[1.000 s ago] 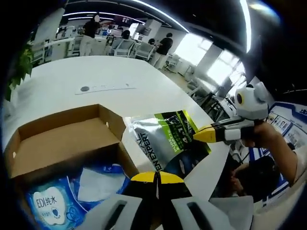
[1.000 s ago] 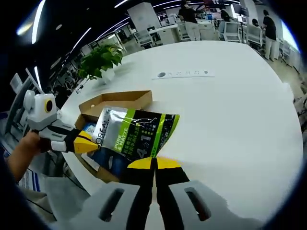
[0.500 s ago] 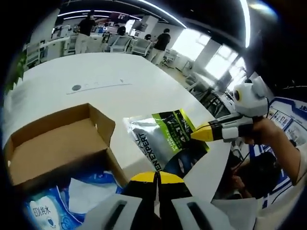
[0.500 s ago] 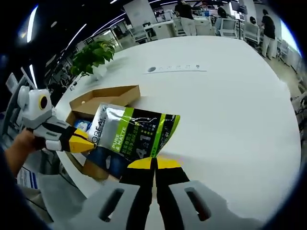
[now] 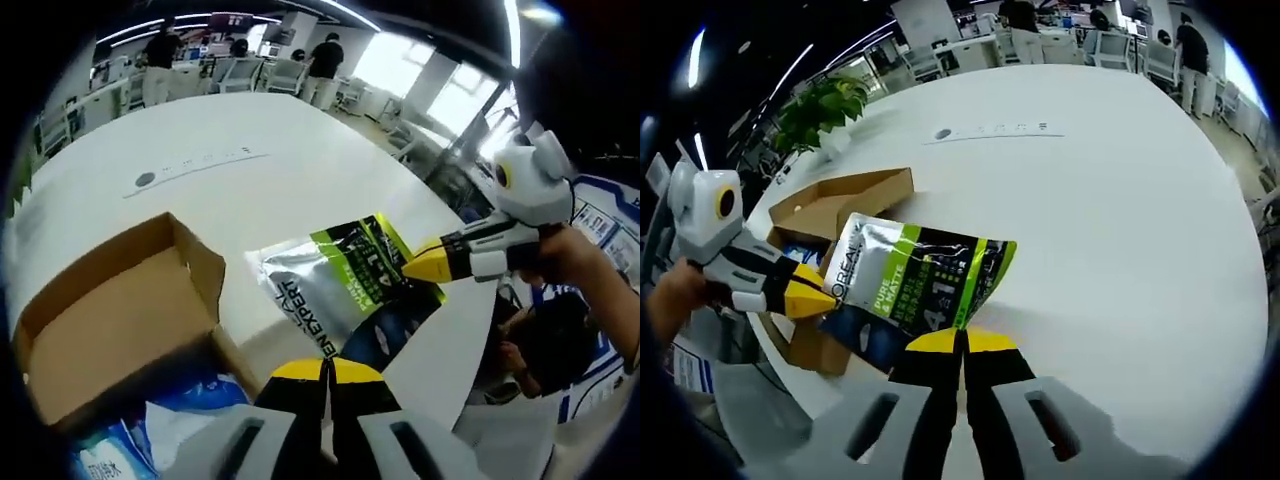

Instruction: Operate the shoe box by opening the lid, removing the specified soft item, and placing it in the target area until the item is outside and the box remains undamaged.

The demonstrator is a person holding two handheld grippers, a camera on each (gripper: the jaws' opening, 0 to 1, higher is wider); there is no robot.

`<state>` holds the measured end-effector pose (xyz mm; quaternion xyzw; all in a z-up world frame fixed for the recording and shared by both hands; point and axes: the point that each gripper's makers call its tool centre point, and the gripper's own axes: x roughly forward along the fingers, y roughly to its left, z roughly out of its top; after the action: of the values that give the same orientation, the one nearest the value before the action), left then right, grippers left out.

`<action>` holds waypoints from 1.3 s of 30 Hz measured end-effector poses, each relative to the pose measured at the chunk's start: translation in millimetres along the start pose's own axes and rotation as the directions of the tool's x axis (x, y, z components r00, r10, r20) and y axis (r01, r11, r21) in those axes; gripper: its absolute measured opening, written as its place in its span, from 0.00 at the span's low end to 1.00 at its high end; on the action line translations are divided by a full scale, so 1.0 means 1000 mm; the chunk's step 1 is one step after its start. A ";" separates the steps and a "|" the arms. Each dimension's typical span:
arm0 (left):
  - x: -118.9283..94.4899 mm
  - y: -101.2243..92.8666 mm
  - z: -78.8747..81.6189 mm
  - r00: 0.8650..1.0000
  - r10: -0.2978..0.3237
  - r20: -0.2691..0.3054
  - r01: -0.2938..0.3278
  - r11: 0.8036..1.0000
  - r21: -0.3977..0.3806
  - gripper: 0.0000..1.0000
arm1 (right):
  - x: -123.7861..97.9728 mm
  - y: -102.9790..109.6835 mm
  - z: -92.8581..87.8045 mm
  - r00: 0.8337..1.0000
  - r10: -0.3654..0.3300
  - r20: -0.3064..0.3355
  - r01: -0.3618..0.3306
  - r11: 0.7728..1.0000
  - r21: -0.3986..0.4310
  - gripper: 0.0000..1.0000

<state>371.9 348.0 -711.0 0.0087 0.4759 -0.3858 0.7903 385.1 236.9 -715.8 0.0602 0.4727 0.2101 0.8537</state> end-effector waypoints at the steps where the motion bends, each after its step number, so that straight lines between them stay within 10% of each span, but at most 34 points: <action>1: 0.003 0.002 0.000 1.000 0.002 -0.013 -0.002 1.000 0.002 0.00 | 0.001 -0.001 0.000 1.000 -0.002 -0.002 0.002 1.000 0.000 0.00; 16: 0.033 0.005 -0.005 0.981 0.078 -0.178 -0.047 0.984 0.174 0.00 | 0.018 -0.018 0.004 0.999 -0.036 0.001 0.036 0.999 0.006 0.00; 39: 0.062 0.023 -0.025 0.917 0.219 -0.334 -0.055 0.897 0.438 0.01 | 0.056 -0.030 -0.016 1.000 -0.014 0.005 0.013 0.999 0.031 0.00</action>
<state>383.3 336.3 -779.5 0.2862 0.5218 -0.4125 0.6897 406.5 231.4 -777.1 0.0709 0.4743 0.1967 0.8551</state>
